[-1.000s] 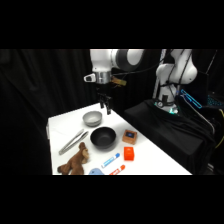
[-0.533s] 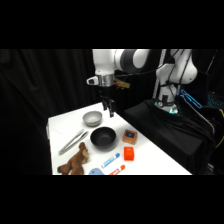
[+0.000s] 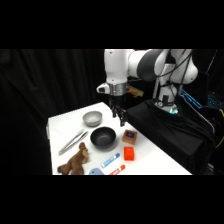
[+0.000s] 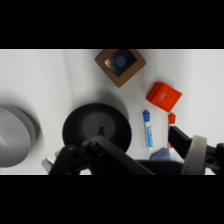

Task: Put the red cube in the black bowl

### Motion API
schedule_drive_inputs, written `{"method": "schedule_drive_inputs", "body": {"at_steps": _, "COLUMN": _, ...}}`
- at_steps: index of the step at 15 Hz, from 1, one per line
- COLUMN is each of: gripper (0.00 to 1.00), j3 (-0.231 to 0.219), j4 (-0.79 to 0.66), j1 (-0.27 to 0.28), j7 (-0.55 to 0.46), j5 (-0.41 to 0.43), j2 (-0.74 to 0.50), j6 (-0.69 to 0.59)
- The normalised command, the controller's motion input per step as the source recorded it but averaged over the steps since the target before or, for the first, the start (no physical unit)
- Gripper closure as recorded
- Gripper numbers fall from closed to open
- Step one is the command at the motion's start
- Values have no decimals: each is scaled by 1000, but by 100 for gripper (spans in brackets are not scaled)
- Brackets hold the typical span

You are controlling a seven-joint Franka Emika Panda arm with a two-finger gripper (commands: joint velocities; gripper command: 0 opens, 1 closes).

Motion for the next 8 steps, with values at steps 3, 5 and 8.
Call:
{"method": "schedule_drive_inputs", "body": {"at_steps": 3, "gripper": 0, "j3": 66, "j4": -121, "j1": 71, "j7": 460, "j5": -34, "j2": -63, "j6": 288}}
{"method": "schedule_drive_inputs", "body": {"at_steps": 5, "gripper": 0, "j3": 65, "j4": -126, "j1": 69, "j7": 452, "j5": -56, "j2": -31, "j6": 310}}
{"method": "schedule_drive_inputs", "body": {"at_steps": 8, "gripper": 0, "j3": 69, "j4": -90, "j1": 77, "j7": 427, "j5": -90, "j2": 36, "j6": 290}}
